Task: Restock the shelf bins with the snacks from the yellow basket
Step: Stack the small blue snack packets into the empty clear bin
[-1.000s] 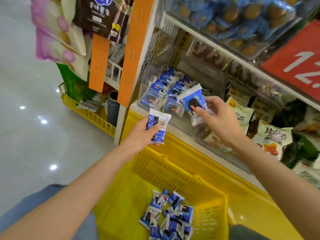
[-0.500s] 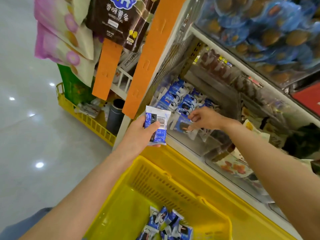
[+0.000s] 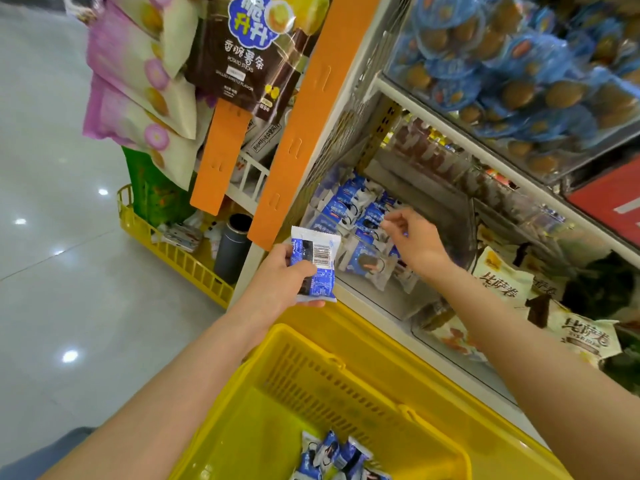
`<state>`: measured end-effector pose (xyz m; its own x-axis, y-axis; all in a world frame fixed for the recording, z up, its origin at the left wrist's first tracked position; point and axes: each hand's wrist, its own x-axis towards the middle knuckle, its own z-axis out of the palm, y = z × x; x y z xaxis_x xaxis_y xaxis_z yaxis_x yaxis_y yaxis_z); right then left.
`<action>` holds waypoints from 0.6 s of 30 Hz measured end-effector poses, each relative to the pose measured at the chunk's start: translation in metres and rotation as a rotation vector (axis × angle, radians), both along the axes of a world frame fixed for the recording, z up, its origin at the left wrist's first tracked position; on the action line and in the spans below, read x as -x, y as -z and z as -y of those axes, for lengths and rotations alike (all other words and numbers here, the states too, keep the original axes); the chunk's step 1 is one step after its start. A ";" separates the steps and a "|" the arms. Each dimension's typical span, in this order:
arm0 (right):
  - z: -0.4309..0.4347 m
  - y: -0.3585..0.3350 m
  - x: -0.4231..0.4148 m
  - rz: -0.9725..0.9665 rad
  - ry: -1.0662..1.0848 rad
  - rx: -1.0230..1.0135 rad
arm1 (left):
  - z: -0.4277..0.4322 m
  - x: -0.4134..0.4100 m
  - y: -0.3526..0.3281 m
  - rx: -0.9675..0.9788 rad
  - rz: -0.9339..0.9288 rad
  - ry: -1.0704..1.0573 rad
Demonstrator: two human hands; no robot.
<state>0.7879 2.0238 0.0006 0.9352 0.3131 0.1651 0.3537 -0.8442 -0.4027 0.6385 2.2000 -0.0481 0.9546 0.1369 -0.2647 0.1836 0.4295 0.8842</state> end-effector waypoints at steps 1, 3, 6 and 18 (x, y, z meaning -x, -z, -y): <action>-0.004 -0.005 0.015 0.095 0.006 -0.112 | 0.001 0.002 0.000 -0.004 0.040 0.016; -0.011 -0.014 0.049 0.163 -0.062 -0.254 | 0.005 0.008 -0.003 -0.028 0.149 0.057; -0.014 -0.020 0.098 0.014 -0.200 -0.248 | 0.012 0.014 -0.004 -0.129 0.244 0.122; 0.016 -0.014 0.167 0.447 -0.488 0.087 | 0.039 0.033 -0.007 0.048 0.046 0.238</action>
<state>0.6214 2.0073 0.0149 0.5306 0.7128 0.4587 0.8204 -0.5680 -0.0663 0.6053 2.1606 -0.0413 0.9697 -0.1050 -0.2206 0.2443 0.4206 0.8737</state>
